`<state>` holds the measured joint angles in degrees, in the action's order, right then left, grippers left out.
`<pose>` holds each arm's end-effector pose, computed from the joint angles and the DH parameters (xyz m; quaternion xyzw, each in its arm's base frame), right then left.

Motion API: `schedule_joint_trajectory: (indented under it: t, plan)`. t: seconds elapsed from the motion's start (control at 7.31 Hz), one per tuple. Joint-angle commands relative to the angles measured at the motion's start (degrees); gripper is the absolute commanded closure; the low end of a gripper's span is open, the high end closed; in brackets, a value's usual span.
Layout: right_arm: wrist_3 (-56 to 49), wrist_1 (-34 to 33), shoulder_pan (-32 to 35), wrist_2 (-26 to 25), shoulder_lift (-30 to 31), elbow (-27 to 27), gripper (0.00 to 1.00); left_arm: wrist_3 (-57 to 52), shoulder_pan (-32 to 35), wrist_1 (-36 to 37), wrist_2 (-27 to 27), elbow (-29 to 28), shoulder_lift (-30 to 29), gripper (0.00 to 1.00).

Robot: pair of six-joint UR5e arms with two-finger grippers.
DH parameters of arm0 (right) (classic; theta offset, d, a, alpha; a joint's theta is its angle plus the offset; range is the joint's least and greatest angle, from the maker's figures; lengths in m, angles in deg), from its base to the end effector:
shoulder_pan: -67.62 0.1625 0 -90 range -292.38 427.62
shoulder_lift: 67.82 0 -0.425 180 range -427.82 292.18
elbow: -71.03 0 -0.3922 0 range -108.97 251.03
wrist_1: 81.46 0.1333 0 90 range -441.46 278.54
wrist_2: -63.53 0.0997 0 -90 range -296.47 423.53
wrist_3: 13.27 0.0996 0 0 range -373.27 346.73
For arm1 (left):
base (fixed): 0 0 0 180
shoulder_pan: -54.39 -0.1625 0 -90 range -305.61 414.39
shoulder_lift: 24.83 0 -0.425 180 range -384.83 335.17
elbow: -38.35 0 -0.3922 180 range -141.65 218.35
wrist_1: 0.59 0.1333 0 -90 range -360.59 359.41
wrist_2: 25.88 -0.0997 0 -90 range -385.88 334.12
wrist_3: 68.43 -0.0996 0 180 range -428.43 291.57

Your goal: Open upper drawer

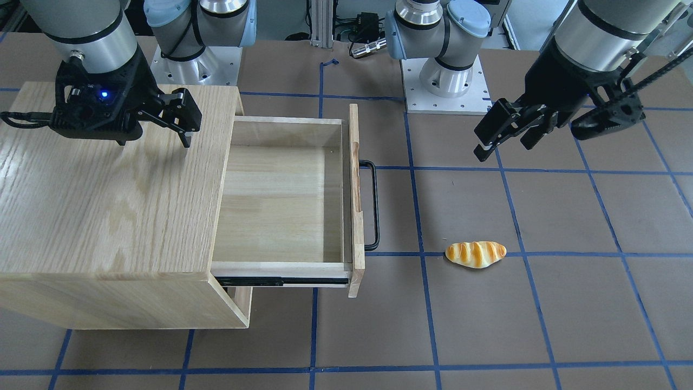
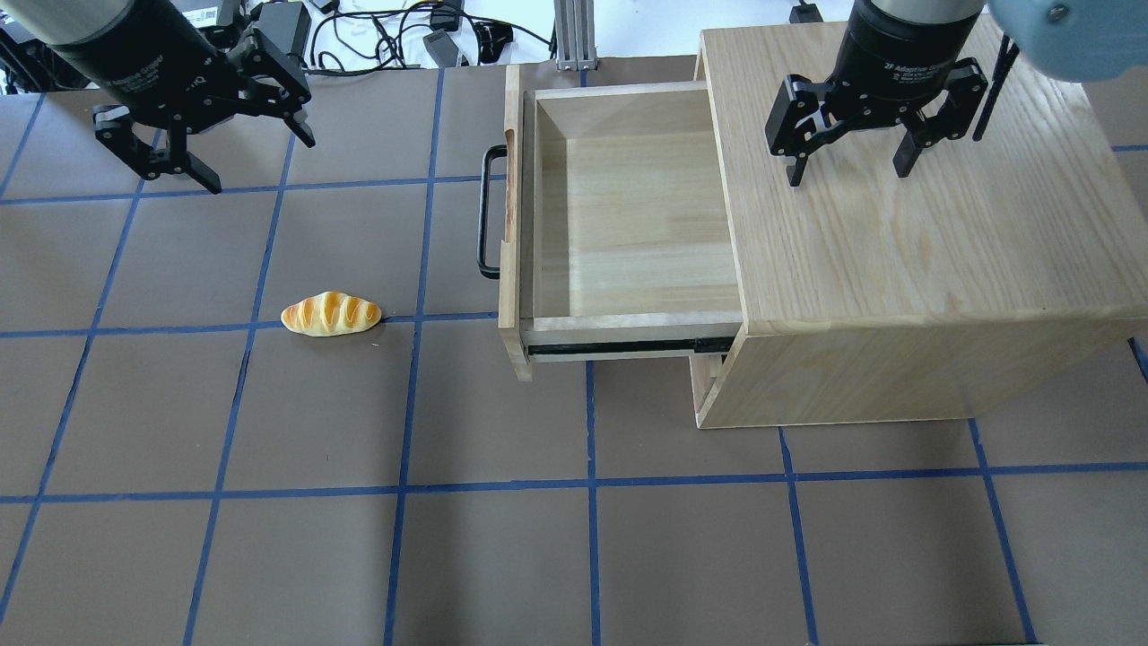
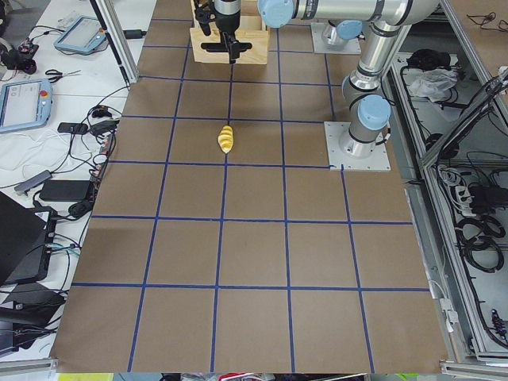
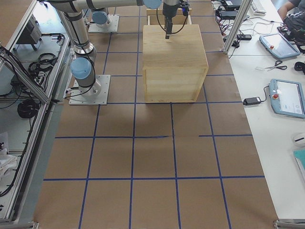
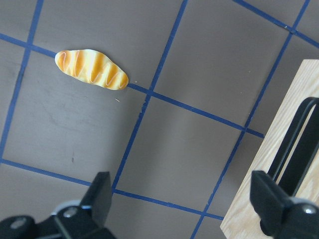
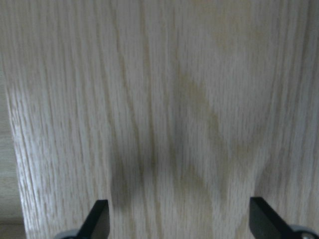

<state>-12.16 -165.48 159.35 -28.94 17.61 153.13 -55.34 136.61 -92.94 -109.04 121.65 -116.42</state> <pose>0.1447 -0.5163 0.5049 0.0059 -0.9995 -0.0226 0.0221 -0.0752 -0.5218 0.5283 0.1793 -0.9817 0.0213 0.0607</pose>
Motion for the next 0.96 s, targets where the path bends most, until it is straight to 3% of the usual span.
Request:
schedule_joint_trajectory:
  t: [0.0, 0.27, 0.82]
  plan:
    - [0.0, 0.0, 0.0, 0.0, 0.0, 0.0, 0.00, -5.9, -0.3, -0.2, -2.6, -0.6, 0.8, 0.00]
    - [0.0, 0.0, 0.0, 0.0, 0.0, 0.0, 0.00, -16.0, -0.2, -0.1, -2.6, -1.6, 0.9, 0.00]
    - [0.0, 0.0, 0.0, 0.0, 0.0, 0.0, 0.00, -18.1, -0.3, -0.1, -3.0, -1.9, -0.2, 0.00]
